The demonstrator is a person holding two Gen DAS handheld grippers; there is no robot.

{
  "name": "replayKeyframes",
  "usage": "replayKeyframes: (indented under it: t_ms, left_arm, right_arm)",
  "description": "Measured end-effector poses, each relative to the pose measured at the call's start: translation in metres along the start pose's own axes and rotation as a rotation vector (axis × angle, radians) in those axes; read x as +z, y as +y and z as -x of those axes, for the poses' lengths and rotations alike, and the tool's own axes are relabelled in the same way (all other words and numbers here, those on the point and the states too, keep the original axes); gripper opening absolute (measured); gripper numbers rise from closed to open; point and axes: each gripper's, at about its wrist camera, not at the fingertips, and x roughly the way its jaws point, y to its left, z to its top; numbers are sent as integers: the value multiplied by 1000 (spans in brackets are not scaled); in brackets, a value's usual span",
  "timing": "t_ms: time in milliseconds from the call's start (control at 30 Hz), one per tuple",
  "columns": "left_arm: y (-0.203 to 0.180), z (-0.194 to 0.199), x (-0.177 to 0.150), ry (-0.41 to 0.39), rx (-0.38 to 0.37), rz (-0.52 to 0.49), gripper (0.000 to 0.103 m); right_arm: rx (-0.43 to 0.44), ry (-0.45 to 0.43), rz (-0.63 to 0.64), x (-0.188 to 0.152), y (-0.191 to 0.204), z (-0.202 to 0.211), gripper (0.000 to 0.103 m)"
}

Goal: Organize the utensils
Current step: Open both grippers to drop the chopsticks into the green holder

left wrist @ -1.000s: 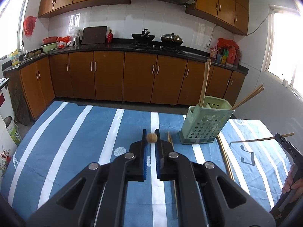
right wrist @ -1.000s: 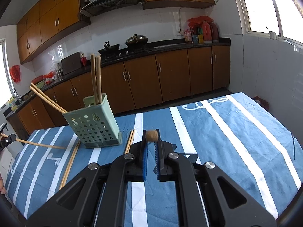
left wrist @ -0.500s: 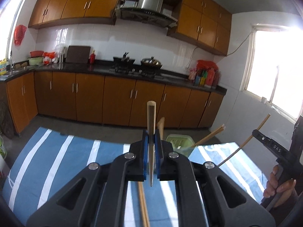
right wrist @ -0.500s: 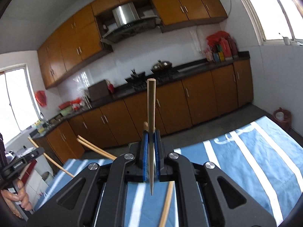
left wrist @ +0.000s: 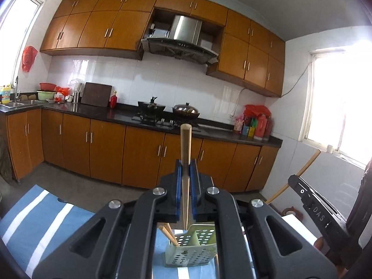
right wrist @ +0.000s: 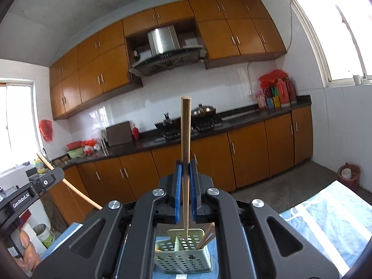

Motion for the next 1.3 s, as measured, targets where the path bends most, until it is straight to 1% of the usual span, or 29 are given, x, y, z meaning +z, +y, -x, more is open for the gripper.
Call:
replayKeyframes:
  t_ms: [100, 233, 433, 500, 533, 600, 633, 667, 733, 900, 1000, 1100, 1167, 1200, 1267, 1300]
  left_arm:
    - [4, -20, -14, 43, 0, 19, 8]
    - [13, -40, -29, 96, 0, 37, 8]
    - [22, -55, -42, 155, -3, 39, 8]
    - [23, -55, -44, 161, 0, 40, 10]
    - [23, -54, -44, 163, 1, 38, 11]
    - [26, -52, -44, 163, 6, 39, 12]
    - [27, -51, -43, 163, 8, 41, 13]
    - [27, -49, -41, 161, 11, 44, 13]
    - [31, -46, -39, 156, 15, 49, 14]
    - [38, -22, -33, 147, 18, 69, 18]
    - [49, 1, -37, 167, 23, 70, 19]
    - [62, 24, -51, 201, 31, 59, 20]
    - [75, 38, -71, 236, 53, 32, 22]
    - [80, 41, -79, 253, 67, 19, 23]
    - [92, 42, -104, 312, 95, -15, 23]
    - [96, 41, -113, 338, 109, -26, 23]
  right_arm:
    - [1, 48, -11, -13, -4, -17, 7]
    - [-1, 96, 6, -29, -4, -28, 7]
    - [0, 151, 7, -40, -7, -35, 8]
    - [0, 158, 6, -39, -7, -34, 8]
    - [-4, 159, 6, -38, -8, -33, 8]
    - [-8, 157, 6, -35, -8, -31, 19]
    - [-14, 150, 6, -33, -7, -28, 27]
    - [-18, 143, 7, -32, -7, -26, 29]
    - [-21, 131, 9, -28, -8, -20, 30]
    - [-38, 109, 16, -17, -14, 4, 30]
    - [-62, 127, 18, -22, -26, 25, 30]
    - [-89, 177, 21, -39, -44, 42, 30]
    - [-118, 232, 33, -58, -57, 50, 30]
    - [-134, 270, 38, -70, -64, 51, 30]
    - [-146, 349, 24, -93, -76, 49, 30]
    - [-154, 402, 11, -108, -82, 45, 29]
